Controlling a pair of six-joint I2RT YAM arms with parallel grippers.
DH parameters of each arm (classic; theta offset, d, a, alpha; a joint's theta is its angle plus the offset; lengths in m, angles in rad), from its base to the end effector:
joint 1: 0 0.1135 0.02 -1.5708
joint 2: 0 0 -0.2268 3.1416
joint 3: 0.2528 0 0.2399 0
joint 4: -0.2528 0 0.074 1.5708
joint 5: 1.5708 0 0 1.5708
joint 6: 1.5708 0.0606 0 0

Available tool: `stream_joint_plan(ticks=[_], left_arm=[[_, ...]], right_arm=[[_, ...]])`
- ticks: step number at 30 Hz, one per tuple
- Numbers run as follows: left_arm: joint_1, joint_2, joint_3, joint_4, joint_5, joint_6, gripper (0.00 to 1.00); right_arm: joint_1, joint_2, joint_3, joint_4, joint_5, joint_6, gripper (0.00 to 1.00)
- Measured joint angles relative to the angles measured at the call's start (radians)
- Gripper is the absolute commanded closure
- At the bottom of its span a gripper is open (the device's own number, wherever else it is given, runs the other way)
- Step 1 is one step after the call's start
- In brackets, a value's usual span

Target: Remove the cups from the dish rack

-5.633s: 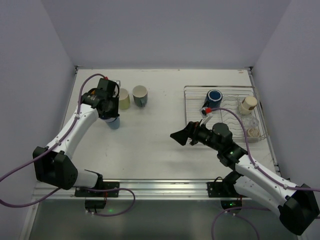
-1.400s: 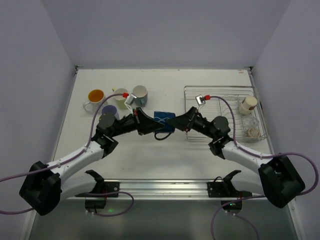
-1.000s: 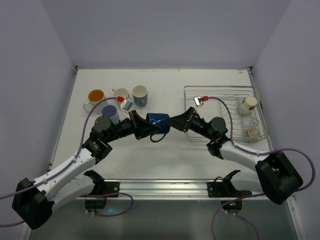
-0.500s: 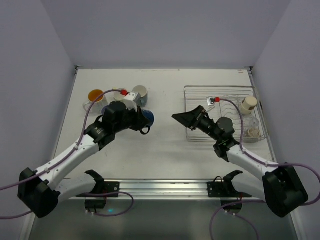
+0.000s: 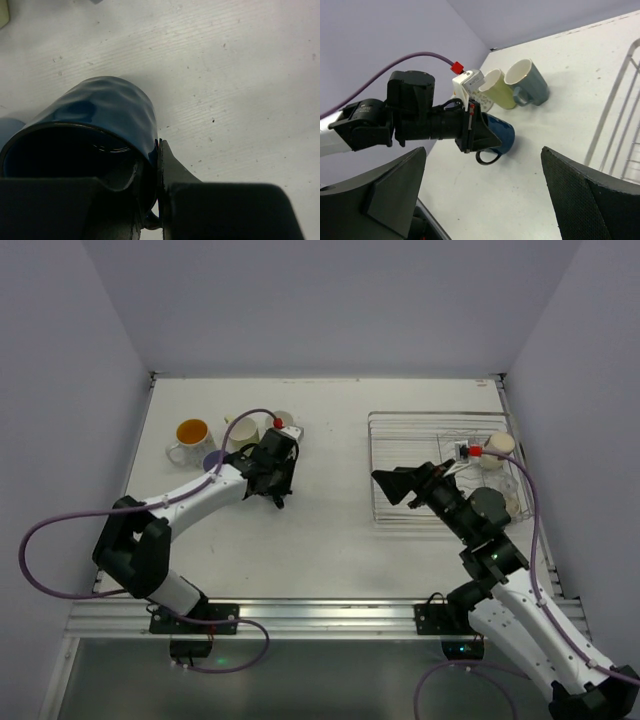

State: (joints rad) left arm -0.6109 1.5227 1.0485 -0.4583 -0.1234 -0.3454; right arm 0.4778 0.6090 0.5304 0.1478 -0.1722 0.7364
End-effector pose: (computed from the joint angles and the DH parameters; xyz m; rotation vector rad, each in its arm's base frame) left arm 0.2689 -0.1792 0.1796 0.2814 2.4941 -0.2439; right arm 0.1760 0.1029 0.2941 0.0595 1.6046 1.0909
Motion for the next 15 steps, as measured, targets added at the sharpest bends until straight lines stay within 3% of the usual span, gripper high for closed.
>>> stream_joint_plan(ticks=[6, 15], left_arm=[[0.0, 0.096, 0.047, -0.037, -0.047, 0.01, 0.99], [0.0, 0.166, 0.111, -0.074, -0.079, 0.019, 0.58]], right_arm=[[0.0, -0.056, 0.0, -0.108, 0.04, -0.058, 0.01], [0.0, -0.069, 0.003, -0.278, 0.119, -0.138, 0.01]])
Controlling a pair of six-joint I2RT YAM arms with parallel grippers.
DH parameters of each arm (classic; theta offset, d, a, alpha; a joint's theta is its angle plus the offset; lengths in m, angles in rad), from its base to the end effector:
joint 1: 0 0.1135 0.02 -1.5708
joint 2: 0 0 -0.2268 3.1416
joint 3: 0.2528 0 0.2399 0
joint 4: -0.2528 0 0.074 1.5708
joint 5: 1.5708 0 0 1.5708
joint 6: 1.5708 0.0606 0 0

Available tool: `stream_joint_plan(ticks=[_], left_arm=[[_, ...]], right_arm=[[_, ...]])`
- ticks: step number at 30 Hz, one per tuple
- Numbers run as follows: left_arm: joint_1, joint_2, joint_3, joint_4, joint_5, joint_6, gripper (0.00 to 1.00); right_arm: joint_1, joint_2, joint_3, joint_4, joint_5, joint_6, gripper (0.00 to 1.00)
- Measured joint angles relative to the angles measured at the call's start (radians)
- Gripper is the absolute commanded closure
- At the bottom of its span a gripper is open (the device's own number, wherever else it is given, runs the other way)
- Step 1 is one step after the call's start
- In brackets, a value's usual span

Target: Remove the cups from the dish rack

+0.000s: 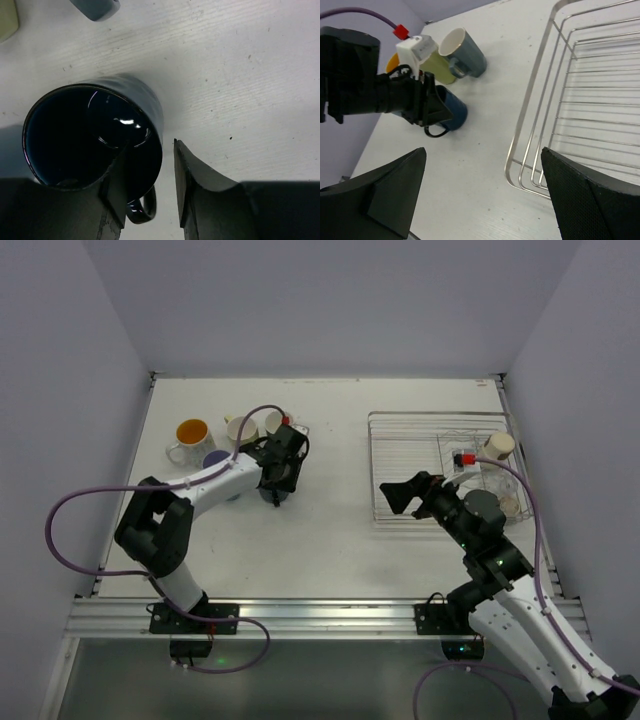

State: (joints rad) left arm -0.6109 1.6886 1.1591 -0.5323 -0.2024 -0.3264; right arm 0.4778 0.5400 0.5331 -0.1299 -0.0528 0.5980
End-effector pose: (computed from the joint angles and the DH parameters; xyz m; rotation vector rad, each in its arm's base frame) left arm 0.2875 -0.1864 0.1567 0.3004 2.5814 -0.0699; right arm 0.1685 0.0909 0.2702 0.0661 1.7799 0.8357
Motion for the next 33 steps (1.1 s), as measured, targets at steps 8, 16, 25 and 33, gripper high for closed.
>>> stream_joint_plan(ticks=[8, 16, 25, 33], left_arm=[[0.0, -0.037, 0.023, 0.001, 0.008, -0.002, 0.25], [0.0, -0.364, 0.021, 0.076, 0.192, -0.002, 0.11], [0.0, -0.897, -0.214, 0.224, 0.471, 0.023, 0.07], [-0.002, -1.123, -0.444, 0.23, 0.536, 0.056, 0.06]], right_arm=[[-0.01, -0.005, 0.046, -0.13, 0.129, -0.05, 0.13], [-0.129, 0.063, 0.129, -0.205, 0.291, -0.099, 0.49], [-0.357, 0.265, 0.19, -0.217, 0.393, -0.099, 0.45], [-0.592, 0.368, 0.196, -0.176, 0.422, -0.08, 0.5]])
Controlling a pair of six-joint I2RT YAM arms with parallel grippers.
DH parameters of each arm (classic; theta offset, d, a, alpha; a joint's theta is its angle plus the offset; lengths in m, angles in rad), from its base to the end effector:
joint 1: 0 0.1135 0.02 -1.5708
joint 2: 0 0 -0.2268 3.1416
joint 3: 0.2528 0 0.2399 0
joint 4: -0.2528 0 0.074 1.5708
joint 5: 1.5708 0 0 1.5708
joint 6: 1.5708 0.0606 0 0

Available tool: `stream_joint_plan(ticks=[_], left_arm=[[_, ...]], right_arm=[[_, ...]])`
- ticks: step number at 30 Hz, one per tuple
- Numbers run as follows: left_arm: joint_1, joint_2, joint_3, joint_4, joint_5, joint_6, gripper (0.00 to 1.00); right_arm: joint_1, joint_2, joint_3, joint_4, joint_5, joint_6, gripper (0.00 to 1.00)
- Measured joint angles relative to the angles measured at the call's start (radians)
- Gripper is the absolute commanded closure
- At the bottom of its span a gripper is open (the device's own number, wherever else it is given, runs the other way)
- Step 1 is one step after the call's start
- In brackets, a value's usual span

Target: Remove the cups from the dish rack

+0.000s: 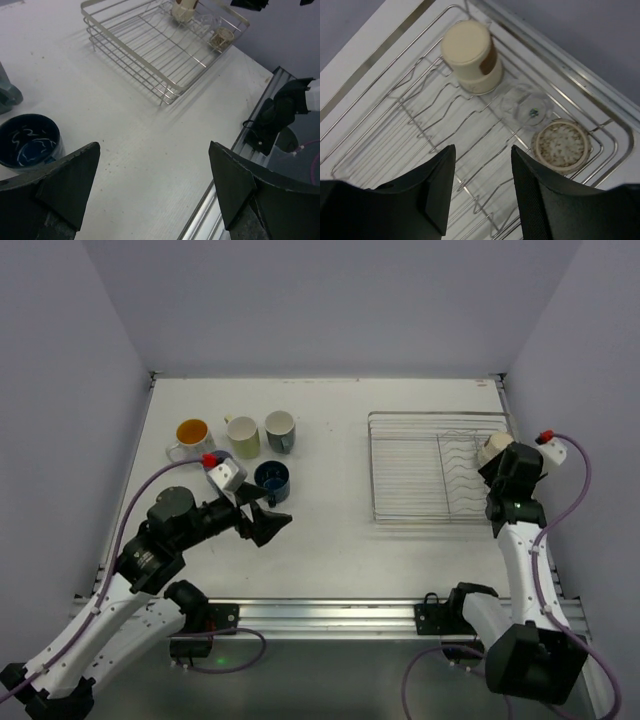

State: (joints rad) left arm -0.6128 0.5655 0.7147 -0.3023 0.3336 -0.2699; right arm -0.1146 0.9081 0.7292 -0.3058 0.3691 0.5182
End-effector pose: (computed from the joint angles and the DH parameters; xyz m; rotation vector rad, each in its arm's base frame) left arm 0.1350 -0.1192 0.3089 0.5600 1.7193 -0.9280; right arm 0.2311 -0.0486 0.2492 0.8406 1.8396 -0.1244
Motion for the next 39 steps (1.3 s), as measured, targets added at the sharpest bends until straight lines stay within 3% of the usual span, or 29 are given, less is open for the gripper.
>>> stream_joint_plan(ticks=[4, 9, 18, 39], left_arm=[[-0.073, -0.01, -0.046, -0.013, -0.021, 0.007, 0.06], [-0.19, -0.035, -0.046, -0.014, -0.075, 0.026, 0.06], [-0.293, -0.075, -0.046, -0.037, -0.235, 0.028, 0.04], [-0.327, -0.098, -0.046, -0.06, -0.334, 0.027, 0.02]], right_arm=[[-0.156, 0.053, 0.0, 0.025, -0.038, 0.006, 0.5], [-0.242, 0.095, 0.0, 0.06, -0.098, 0.006, 0.43], [-0.264, 0.216, 0.0, 0.083, -0.111, 0.006, 0.31], [-0.266, 0.449, 0.078, 0.098, -0.099, -0.025, 0.26]])
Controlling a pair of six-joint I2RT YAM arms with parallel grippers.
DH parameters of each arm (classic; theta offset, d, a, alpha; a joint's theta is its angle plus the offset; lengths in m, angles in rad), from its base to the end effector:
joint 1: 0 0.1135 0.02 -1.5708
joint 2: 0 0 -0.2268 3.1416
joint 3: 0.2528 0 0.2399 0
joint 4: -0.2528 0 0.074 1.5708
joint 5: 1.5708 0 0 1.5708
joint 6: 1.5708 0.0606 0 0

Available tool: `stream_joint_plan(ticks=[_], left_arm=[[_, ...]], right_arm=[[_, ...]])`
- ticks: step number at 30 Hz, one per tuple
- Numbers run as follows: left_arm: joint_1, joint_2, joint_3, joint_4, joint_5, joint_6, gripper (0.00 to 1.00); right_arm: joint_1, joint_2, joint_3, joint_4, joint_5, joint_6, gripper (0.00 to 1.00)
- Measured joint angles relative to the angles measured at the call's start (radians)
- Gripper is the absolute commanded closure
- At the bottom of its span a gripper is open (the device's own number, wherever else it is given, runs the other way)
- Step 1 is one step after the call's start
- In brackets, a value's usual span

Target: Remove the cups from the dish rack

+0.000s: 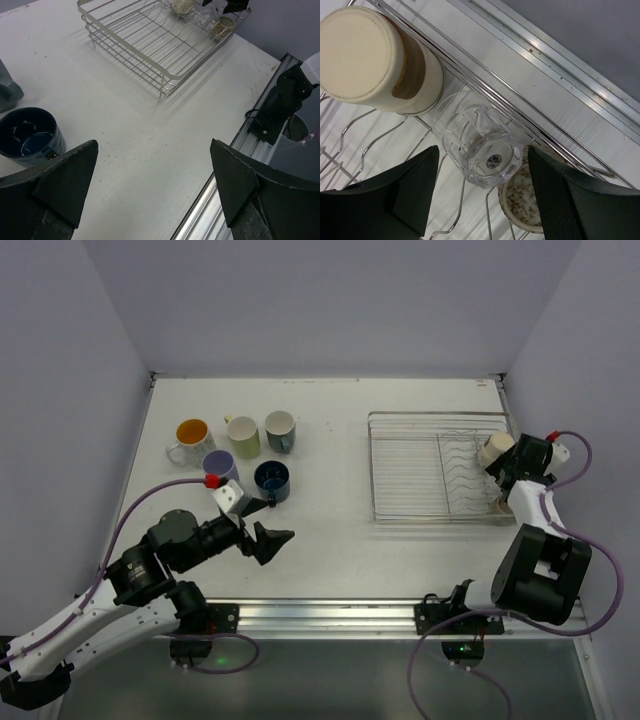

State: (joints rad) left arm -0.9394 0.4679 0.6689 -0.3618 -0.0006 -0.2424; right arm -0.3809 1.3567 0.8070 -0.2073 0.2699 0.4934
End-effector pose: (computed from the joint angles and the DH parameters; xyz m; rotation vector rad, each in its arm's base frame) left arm 0.0980 -0.1340 0.2994 0.6183 1.7030 -0.8584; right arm 0.2701 -0.1256 0.1740 1.0974 2.0300 -0.2565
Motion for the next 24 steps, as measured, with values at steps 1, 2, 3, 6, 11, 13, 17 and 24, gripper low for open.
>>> stream_joint_plan(ticks=[1, 2, 3, 6, 11, 13, 17, 24], left_arm=[[0.0, 0.001, 0.0, 0.0, -0.002, 0.0, 0.02], [0.0, 0.001, 0.0, 0.0, -0.004, 0.0, 0.02], [0.0, 0.002, 0.0, 0.0, -0.005, 0.0, 0.02], [0.0, 0.005, 0.0, 0.0, -0.007, 0.0, 0.02], [0.0, 0.01, 0.0, 0.0, -0.01, 0.0, 0.02], [0.0, 0.011, 0.0, -0.001, -0.013, 0.0, 0.02], [0.0, 0.012, 0.0, -0.001, -0.014, 0.0, 0.02], [0.0, 0.016, 0.0, -0.001, -0.014, 0.0, 0.02]], right_arm=[[0.0, 0.006, 0.005, 0.0, 0.0, -0.002, 0.26], [0.0, 0.012, 0.009, 0.0, -0.001, -0.005, 0.26], [0.0, 0.018, 0.013, 0.002, -0.001, -0.005, 0.26], [0.0, 0.039, 0.024, 0.006, -0.004, -0.006, 0.26], [0.0, 0.09, 0.036, 0.009, -0.014, -0.006, 0.31], [0.0, 0.099, 0.036, 0.018, -0.021, -0.008, 0.41], [0.0, 0.084, 0.035, 0.049, -0.032, -0.012, 0.54], [0.0, -0.018, -0.001, 0.071, -0.036, -0.016, 0.69]])
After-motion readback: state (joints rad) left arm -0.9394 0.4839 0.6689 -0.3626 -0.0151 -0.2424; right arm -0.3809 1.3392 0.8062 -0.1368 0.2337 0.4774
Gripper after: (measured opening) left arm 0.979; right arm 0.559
